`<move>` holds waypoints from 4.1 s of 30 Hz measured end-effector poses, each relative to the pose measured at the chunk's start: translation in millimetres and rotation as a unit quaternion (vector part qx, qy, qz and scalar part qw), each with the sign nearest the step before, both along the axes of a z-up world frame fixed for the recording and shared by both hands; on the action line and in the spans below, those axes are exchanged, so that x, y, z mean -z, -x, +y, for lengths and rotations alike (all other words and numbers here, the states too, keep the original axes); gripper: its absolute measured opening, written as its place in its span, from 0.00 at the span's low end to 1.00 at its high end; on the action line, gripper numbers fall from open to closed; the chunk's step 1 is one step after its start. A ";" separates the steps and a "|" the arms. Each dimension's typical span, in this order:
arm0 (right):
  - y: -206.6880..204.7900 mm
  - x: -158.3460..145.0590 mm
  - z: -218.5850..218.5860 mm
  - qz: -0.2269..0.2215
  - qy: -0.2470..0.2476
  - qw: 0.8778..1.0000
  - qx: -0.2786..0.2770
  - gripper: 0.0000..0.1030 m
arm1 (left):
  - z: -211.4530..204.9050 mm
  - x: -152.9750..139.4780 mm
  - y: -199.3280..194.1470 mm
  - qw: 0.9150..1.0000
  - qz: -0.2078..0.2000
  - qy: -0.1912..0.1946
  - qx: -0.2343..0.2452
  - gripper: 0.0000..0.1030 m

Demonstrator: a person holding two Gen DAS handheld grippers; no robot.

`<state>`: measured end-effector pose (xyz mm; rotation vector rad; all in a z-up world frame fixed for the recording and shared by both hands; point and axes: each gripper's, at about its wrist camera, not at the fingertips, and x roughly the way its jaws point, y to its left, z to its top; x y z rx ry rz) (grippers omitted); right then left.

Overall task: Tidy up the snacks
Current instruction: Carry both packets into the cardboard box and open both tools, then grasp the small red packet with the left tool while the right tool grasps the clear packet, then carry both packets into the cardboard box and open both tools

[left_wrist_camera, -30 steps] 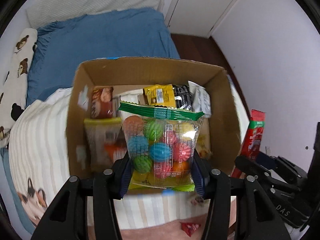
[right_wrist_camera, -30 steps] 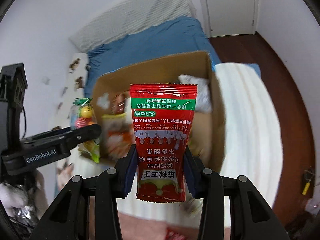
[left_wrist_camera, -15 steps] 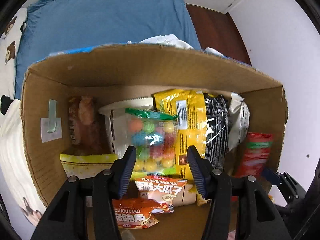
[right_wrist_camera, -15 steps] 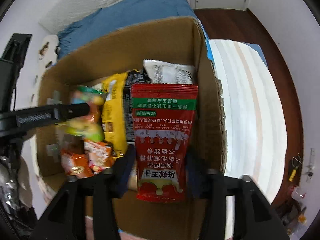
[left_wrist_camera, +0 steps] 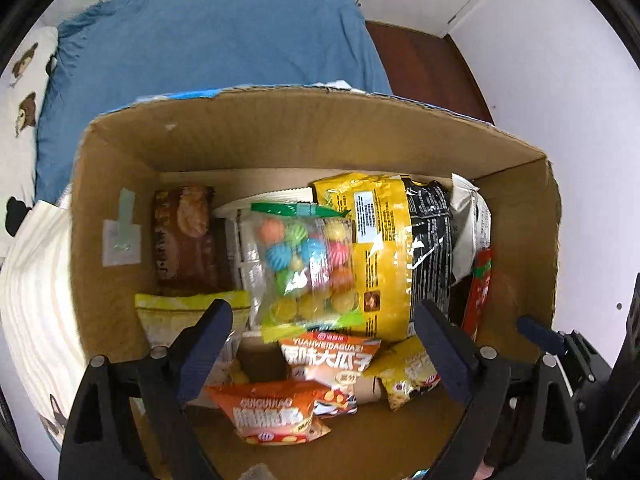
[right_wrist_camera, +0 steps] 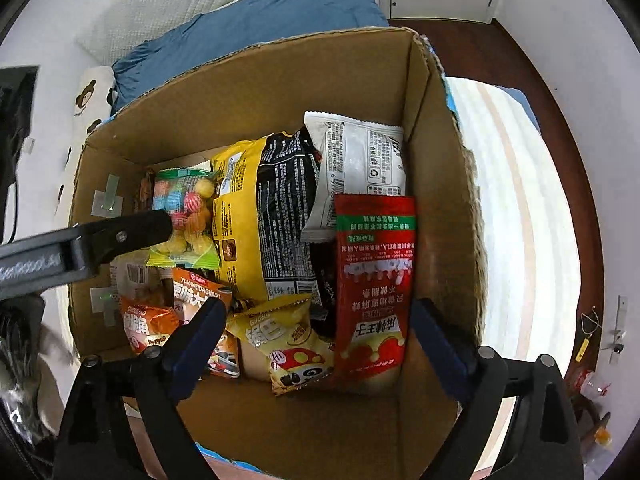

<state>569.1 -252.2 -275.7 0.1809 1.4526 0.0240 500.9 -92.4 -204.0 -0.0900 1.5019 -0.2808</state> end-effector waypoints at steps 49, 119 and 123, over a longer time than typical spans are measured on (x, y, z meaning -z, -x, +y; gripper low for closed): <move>250.2 -184.1 12.6 -0.280 0.003 0.960 -0.007 0.93 | 41.2 -162.1 295.3 0.944 -0.325 -0.050 -0.036 0.90; 233.9 114.3 37.2 0.005 -0.078 0.997 -0.006 0.52 | -3.6 121.4 252.6 0.993 0.037 -0.042 -0.100 0.38; 244.3 108.3 60.1 -0.017 -0.038 0.998 -0.053 0.39 | -23.4 114.0 265.4 0.995 0.023 -0.055 -0.083 0.37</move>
